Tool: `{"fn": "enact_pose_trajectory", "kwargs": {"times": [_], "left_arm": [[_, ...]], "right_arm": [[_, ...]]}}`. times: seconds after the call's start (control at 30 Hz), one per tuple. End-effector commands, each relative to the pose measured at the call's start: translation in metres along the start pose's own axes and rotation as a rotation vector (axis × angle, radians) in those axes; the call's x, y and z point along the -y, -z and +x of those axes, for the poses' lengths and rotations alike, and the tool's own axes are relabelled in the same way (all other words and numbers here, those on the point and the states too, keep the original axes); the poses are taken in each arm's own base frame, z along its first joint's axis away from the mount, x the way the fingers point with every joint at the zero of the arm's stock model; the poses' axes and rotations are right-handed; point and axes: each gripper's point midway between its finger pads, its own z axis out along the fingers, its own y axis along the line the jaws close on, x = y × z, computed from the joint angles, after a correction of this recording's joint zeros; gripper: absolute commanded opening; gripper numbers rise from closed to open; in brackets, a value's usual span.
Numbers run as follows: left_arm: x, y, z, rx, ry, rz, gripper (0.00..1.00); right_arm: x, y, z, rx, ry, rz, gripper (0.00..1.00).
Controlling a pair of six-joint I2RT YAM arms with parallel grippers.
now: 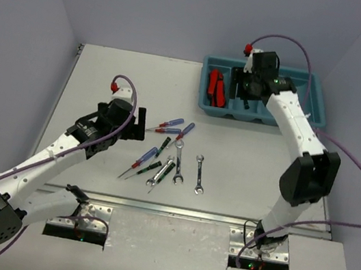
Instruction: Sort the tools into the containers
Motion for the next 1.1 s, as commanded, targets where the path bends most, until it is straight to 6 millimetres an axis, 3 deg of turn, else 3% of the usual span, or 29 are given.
{"fn": "enact_pose_trajectory", "kwargs": {"times": [0.0, 0.2, 0.4, 0.73, 1.07], "left_arm": [[0.050, -0.006, 0.023, -0.152, -0.072, 0.206, 1.00], [0.087, -0.027, 0.087, -0.337, -0.239, 0.179, 0.95], [0.107, -0.031, 0.112, -0.375, -0.326, 0.201, 0.61], [0.101, -0.051, 0.137, -0.428, -0.324, 0.125, 0.45], [0.091, -0.069, 0.147, -0.448, -0.356, 0.032, 0.41]], "right_arm": [[-0.033, 0.019, 0.053, -0.038, -0.015, -0.130, 0.65], [-0.035, 0.040, 0.087, -0.082, 0.007, -0.169, 0.65], [-0.046, 0.041, 0.091, -0.072, 0.016, -0.241, 0.66], [-0.057, 0.040, 0.094, -0.077, 0.029, -0.315, 0.65], [-0.063, 0.039, 0.095, -0.081, 0.026, -0.345, 0.65]]}}
